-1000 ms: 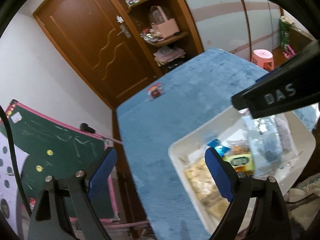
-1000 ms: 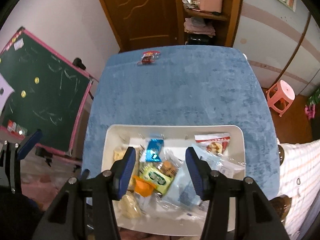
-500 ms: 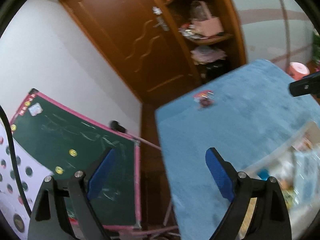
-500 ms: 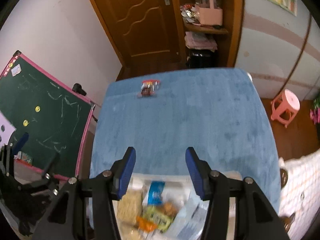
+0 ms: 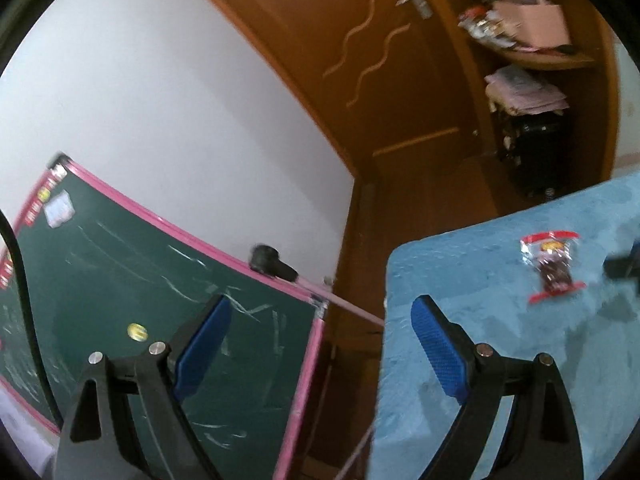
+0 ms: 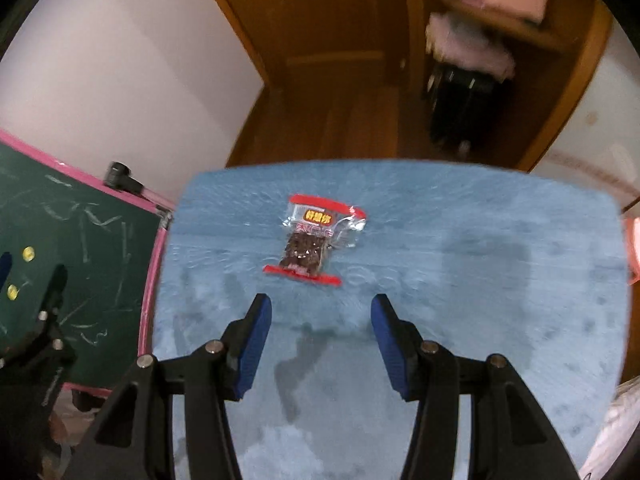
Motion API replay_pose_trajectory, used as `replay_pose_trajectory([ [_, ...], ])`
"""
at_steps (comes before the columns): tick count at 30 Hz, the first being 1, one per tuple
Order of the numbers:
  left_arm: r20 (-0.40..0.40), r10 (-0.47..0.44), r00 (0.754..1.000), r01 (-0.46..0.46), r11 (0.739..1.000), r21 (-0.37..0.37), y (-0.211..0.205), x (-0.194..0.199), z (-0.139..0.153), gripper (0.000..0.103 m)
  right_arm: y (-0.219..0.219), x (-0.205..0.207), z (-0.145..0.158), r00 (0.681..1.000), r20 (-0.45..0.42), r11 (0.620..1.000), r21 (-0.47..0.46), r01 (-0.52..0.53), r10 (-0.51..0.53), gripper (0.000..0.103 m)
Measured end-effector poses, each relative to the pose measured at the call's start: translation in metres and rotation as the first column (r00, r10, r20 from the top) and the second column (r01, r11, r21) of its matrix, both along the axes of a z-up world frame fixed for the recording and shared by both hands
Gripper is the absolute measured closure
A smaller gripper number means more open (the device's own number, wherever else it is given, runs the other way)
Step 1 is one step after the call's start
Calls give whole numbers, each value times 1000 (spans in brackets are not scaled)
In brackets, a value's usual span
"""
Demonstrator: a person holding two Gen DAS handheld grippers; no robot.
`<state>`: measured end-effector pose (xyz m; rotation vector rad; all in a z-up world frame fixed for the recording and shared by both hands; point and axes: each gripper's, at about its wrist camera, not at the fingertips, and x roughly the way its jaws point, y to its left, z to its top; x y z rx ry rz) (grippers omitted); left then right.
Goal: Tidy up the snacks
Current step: 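Move the right tool to the red-labelled nut bag and grasp it, then carry the nut bag over the white tray and open the right tool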
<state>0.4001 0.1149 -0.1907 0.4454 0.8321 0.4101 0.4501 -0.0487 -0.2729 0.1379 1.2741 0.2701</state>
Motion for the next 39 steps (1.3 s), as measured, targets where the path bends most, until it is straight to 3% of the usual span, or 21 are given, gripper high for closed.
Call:
replay_pose_trajectory([
  [5, -76, 66, 995, -73, 993, -88, 3, 40, -45, 12, 24, 27, -57, 998, -49, 999, -36, -36, 34, 51],
  [10, -150, 109, 983, -128, 984, -127, 9, 50, -84, 12, 21, 33, -71, 1000, -28, 999, 46, 11, -10, 51],
  [14, -176, 121, 977, -149, 976, -158, 11, 47, -95, 12, 18, 38, -80, 999, -16, 994, 103, 44, -42, 50],
  [17, -185, 124, 975, -157, 972, -177, 11, 44, -98, 12, 25, 31, -79, 999, 33, 997, 79, 19, -22, 54],
  [18, -188, 125, 974, -160, 970, -184, 12, 43, -99, 12, 27, 30, -78, 999, 40, 996, 85, 1, -4, 60],
  [24, -197, 150, 969, -193, 956, -222, 20, 30, -94, 12, 26, 19, -70, 998, 49, 998, 56, -36, 33, 62],
  [29, -191, 132, 973, -173, 961, -215, 15, 3, -67, 12, 14, -6, -38, 997, 67, 996, 88, -31, 25, 62],
  [39, -93, -39, 995, 15, 970, -241, -25, -112, 38, 12, -40, -136, 91, 973, 229, 987, 158, 2, -38, 62],
])
